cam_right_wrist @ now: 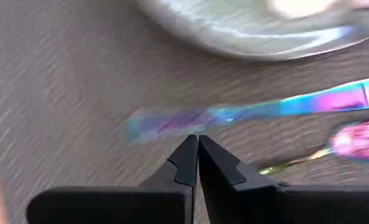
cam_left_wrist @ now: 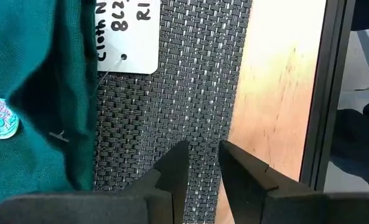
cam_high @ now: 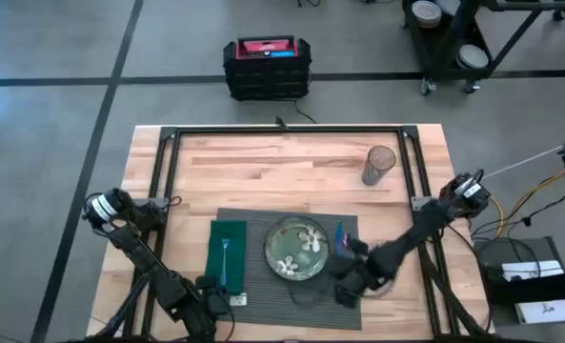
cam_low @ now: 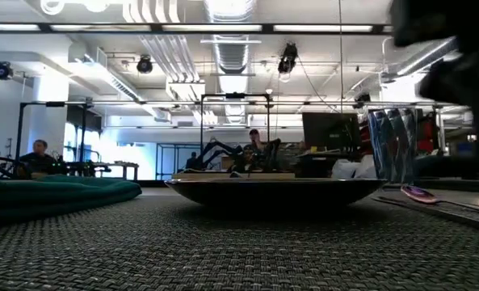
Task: Set table place
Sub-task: Adjust the gray place mat
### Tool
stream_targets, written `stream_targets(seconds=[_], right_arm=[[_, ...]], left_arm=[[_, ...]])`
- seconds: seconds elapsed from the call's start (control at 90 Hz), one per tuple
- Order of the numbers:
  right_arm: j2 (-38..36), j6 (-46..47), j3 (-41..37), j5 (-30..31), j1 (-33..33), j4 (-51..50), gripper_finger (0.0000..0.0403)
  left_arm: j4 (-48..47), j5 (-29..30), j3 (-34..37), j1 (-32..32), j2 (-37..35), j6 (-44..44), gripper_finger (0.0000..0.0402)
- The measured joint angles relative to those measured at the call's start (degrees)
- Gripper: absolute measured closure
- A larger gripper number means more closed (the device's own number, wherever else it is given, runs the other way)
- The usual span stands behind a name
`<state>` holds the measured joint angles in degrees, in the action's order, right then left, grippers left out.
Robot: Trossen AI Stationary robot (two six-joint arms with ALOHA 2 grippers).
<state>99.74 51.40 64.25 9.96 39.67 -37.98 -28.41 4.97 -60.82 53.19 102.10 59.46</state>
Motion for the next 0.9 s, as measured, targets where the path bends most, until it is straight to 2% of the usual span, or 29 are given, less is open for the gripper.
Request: stream_targets(seconds=[0.144, 0.267, 0.422, 0.722, 0.9], right_arm=[[0.73, 4.09, -2.58, -1.00, 6.34, 10.94, 0.0403], [3.95, 7.44, -3.28, 0.41, 8.82, 14.59, 0.0403], [7.01, 7.50, -2.71, 1.09, 9.17, 14.65, 0.0403], [5.67, 6.54, -2.80, 2.47, 8.20, 6.88, 0.0403], [5.62, 7.17, -2.84, 2.25, 8.33, 7.94, 0.0403]], left_arm=[[0.89, 0.00, -0.29, -0.04, 0.00, -0.36, 0.0326], [2.46, 0.26, 0.29, -0.04, 0.21, -0.41, 0.0326], [3.44, 0.55, 0.57, -0.04, 1.81, -0.17, 0.0326], [6.12, -0.07, 0.44, 0.07, 2.93, 3.31, 0.0326], [5.84, -0.11, 0.46, 0.28, 2.75, 3.80, 0.0326]])
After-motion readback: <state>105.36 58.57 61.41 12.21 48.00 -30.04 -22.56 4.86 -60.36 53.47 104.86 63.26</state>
